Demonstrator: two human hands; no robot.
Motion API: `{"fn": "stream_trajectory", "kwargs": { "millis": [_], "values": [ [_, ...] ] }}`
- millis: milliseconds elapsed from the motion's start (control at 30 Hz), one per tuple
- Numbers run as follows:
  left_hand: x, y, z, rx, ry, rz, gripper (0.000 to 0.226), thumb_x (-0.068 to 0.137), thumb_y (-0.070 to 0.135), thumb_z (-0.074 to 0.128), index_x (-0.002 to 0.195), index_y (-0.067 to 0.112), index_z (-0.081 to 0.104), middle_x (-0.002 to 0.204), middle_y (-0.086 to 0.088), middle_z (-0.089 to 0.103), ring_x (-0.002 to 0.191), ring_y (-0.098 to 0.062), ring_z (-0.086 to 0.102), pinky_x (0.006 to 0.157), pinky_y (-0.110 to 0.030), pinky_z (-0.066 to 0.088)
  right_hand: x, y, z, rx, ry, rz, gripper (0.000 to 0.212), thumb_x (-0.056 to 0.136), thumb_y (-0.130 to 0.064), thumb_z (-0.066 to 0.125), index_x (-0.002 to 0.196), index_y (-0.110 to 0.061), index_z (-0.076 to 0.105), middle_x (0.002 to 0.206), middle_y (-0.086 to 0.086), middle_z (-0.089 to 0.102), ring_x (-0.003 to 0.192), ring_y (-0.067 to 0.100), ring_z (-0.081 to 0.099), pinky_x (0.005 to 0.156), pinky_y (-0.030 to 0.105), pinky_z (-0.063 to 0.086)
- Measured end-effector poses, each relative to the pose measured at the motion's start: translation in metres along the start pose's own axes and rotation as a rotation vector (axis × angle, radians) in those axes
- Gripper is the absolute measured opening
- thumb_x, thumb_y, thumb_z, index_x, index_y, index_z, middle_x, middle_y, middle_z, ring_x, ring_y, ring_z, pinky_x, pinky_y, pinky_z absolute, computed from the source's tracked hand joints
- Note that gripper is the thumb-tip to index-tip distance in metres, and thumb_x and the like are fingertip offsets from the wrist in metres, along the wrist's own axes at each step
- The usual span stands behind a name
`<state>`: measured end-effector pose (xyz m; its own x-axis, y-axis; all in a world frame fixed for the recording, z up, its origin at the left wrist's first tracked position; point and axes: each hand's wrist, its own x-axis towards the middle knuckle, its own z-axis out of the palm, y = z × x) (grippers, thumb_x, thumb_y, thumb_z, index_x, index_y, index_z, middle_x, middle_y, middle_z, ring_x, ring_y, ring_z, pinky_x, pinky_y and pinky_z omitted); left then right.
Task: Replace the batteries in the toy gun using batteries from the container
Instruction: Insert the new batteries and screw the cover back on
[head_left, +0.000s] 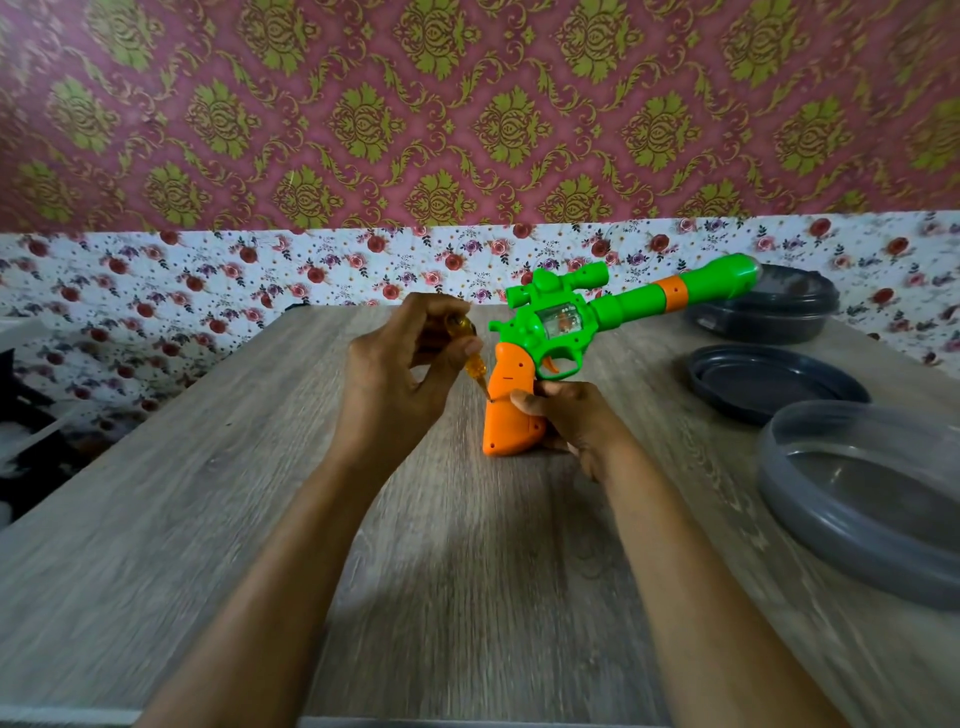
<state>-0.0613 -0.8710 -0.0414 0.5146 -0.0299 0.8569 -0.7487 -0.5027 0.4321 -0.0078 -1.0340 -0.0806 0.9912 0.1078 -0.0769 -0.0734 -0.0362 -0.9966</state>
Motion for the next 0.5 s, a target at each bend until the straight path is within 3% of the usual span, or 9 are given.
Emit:
{"fn": "stream_trajectory", "kwargs": {
  "millis": [333,500],
  "values": [
    [0.0007,0.0009,-0.0013,-0.013,-0.014,0.003,0.026,0.086,0.014,0.064,0.109,0.022,0.055,0.096,0.014,0.061,0.091,0.007,0.064,0.079,-0.016,0.055,-0.0004,0.0000,0.0001,0.004,0.013,0.009,0.032,0.086,-0.012,0.061,0.118,-0.008,0.060,0.116,0.015,0.063,0.109,0.029,0.059,0.082,0.035,0.049],
    [0.0041,-0.0017,-0.0032,0.044,-0.028,0.040,0.036,0.087,0.007,0.058,0.122,0.019,0.057,0.104,0.008,0.051,0.095,0.011,0.055,0.077,-0.009,0.051,-0.0035,-0.0018,0.0010,0.022,0.017,0.017,0.032,0.086,-0.009,0.061,0.118,-0.007,0.060,0.120,0.017,0.062,0.112,0.030,0.059,0.083,0.036,0.048]
  ]
}}
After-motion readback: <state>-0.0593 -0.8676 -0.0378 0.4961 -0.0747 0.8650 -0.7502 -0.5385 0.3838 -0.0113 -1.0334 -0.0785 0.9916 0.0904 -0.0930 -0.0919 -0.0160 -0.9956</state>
